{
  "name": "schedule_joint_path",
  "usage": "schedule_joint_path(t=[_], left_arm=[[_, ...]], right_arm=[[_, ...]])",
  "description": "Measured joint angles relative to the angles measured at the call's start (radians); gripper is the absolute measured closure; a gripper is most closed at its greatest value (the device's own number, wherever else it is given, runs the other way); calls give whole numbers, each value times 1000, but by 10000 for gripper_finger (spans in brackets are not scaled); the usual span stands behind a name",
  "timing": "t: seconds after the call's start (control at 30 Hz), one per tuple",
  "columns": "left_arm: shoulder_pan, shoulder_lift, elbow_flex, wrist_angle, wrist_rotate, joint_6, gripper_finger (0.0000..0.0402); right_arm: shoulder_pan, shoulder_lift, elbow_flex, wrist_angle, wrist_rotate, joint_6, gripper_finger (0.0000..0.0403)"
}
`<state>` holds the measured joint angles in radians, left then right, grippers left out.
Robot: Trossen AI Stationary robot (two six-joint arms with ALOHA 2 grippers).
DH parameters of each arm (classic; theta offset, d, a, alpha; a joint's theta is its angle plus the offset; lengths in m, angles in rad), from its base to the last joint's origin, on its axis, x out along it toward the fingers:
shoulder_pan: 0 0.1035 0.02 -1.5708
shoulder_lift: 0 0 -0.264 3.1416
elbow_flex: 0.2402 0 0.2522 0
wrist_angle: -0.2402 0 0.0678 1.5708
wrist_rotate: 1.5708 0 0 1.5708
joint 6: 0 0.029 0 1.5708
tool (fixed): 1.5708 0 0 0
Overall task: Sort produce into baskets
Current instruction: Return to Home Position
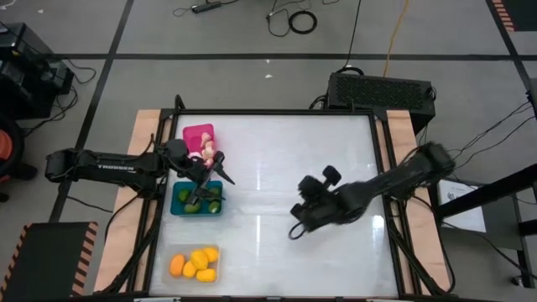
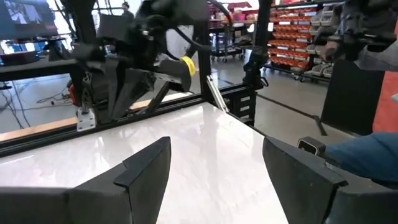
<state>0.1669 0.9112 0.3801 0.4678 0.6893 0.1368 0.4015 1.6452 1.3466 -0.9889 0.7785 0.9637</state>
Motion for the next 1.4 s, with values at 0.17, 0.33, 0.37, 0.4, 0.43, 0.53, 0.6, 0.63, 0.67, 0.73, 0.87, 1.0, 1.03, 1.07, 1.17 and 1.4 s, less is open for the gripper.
schedule_joint_path(t=[0.17, 0.33, 0.37, 0.4, 0.43, 0.53, 0.6, 0.63, 0.67, 0.73, 0.87, 1.0, 1.03, 1.07, 1.17, 1.4], left_arm=[[0, 0, 0, 6, -58, 0, 139], [0, 0, 0, 17, -71, 0, 139], [0, 0, 0, 17, -71, 0, 139], [0, 0, 0, 19, -73, 0, 139], [0, 0, 0, 21, -80, 0, 139], [0, 0, 0, 24, -102, 0, 139], [0, 0, 0, 28, -109, 0, 139], [0, 0, 0, 30, -118, 0, 139], [0, 0, 0, 36, -121, 0, 139], [1, 0, 0, 52, -134, 0, 139], [4, 0, 0, 74, -199, -39, 139], [4, -22, 0, 67, -219, -53, 151], [4, -30, 0, 59, -219, -54, 157], [4, -40, 0, 57, -220, -54, 163], [4, -77, 0, 23, -220, -53, 187], [4, -169, 0, -36, -230, -53, 247]], right_arm=[[-63, -221, -356, 515, -112, -112, 402], [-122, -343, -600, 793, -210, -127, 402], [-128, -361, -630, 818, -222, -119, 402], [-135, -379, -660, 838, -232, -114, 402], [-139, -396, -685, 855, -242, -113, 402], [-148, -443, -738, 905, -267, -112, 402], [-153, -468, -764, 942, -268, -117, 402], [-155, -478, -775, 956, -269, -123, 402], [-159, -487, -785, 967, -277, -134, 402], [-169, -498, -791, 982, -288, -144, 402], [-200, -510, -791, 1000, -337, -188, 403], [-239, -526, -790, 1035, -409, -248, 403], [-247, -527, -791, 1032, -416, -255, 403], [-253, -527, -791, 1031, -418, -262, 403], [-263, -527, -791, 1031, -419, -284, 403], [-265, -528, -795, 1029, -442, -307, 403]])
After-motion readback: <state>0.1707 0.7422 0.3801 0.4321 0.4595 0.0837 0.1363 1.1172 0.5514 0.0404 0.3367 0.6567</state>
